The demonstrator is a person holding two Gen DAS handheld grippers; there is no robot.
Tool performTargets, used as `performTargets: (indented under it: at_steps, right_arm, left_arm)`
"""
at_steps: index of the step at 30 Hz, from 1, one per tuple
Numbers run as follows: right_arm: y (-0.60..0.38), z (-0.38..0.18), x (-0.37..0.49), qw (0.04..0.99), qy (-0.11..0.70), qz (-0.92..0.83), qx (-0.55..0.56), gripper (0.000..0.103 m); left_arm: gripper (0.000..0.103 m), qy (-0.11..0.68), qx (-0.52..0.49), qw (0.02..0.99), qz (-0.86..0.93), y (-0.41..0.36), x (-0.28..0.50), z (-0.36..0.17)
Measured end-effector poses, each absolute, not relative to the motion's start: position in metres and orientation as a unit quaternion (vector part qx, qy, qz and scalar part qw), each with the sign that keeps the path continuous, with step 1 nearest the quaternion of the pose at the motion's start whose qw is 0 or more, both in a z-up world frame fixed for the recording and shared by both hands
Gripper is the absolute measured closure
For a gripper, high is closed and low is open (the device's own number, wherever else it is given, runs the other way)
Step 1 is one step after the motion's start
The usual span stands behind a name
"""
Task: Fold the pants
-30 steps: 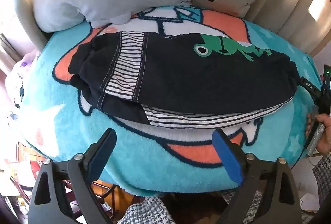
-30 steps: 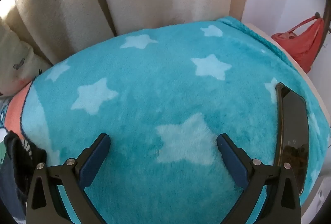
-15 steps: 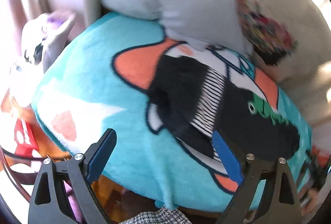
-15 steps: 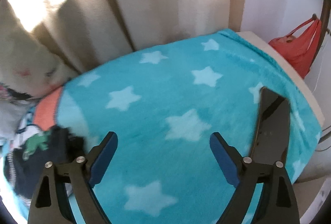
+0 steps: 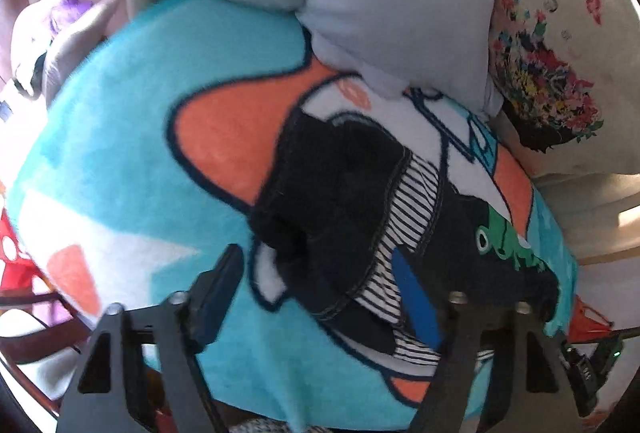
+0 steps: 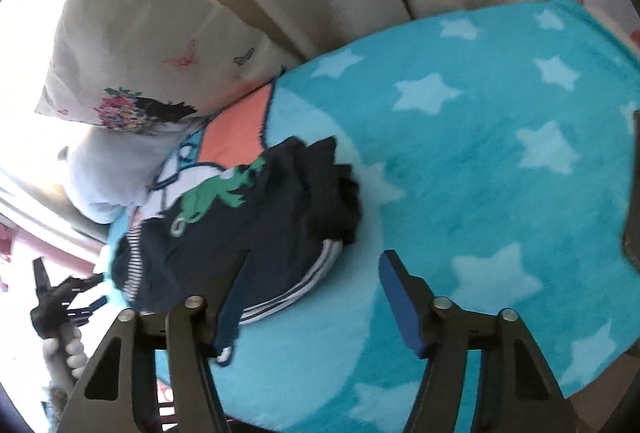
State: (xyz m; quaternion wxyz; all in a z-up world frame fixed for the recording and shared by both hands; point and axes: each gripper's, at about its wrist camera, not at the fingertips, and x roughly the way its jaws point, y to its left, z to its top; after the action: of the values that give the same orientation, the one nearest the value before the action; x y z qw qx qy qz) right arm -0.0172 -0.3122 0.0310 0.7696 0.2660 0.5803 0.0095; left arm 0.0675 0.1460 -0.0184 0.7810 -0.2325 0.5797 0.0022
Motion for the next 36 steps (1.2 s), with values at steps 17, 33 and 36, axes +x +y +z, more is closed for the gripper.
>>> performTargets:
  at_steps: [17, 33, 36]
  right_arm:
    - [-0.258, -0.015, 0.002, 0.631, 0.625, 0.181, 0.423, 0.040]
    - [-0.192, -0.067, 0.010, 0.551, 0.675, 0.232, 0.433, 0.040]
    - [-0.194, -0.074, 0.011, 0.541, 0.674, 0.222, 0.451, 0.040]
  left_arm:
    - [0.091, 0.612, -0.225, 0.758, 0.007, 0.123, 0.083, -0.035]
    - [0.089, 0.588, -0.292, 0.754, 0.017, 0.144, 0.056, -0.011]
    - [0.078, 0.583, -0.310, 0.751, 0.003, 0.146, 0.055, -0.008]
